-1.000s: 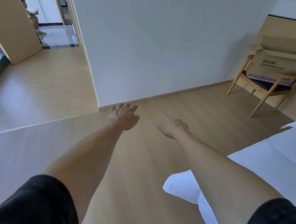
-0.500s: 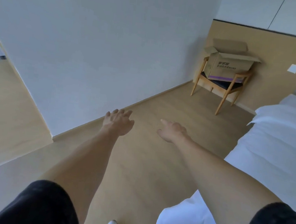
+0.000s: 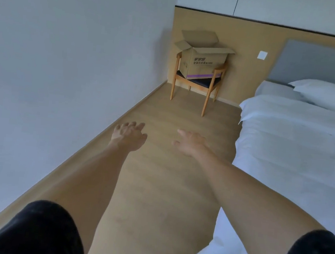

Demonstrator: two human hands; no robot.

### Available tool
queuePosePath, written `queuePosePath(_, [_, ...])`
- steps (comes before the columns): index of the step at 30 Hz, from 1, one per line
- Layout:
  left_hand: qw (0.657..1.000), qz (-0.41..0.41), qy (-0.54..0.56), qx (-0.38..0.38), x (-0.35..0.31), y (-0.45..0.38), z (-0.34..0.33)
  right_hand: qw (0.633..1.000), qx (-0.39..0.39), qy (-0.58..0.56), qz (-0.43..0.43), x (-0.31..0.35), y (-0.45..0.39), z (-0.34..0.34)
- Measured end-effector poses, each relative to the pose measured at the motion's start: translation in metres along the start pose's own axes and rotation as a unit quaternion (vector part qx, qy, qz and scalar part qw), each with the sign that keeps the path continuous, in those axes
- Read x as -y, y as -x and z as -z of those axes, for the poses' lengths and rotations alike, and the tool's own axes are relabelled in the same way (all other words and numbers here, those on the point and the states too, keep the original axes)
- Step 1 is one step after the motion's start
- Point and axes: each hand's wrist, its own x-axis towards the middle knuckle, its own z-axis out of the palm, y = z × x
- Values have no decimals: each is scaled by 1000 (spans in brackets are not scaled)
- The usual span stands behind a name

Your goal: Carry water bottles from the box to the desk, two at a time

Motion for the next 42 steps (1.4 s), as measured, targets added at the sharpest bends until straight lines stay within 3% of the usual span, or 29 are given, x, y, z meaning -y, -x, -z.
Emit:
queuePosePath(12, [997,-72,-37,-12,-63,-194,21,996,2,-55,-64,-72,-151,45])
queuePosePath(21, [990,-121,-62,-28,-156,-343,66,992,-7,-91,-83,-155,-275,98])
queuePosePath(33, [987,-151,-50,4,-228,-503,61,986,-24,-77,-148,-233,-403,135])
queuePosePath(42, [982,-186,-23,14,-275,-681,88,979,-44,-45,-195,-277,-561,197])
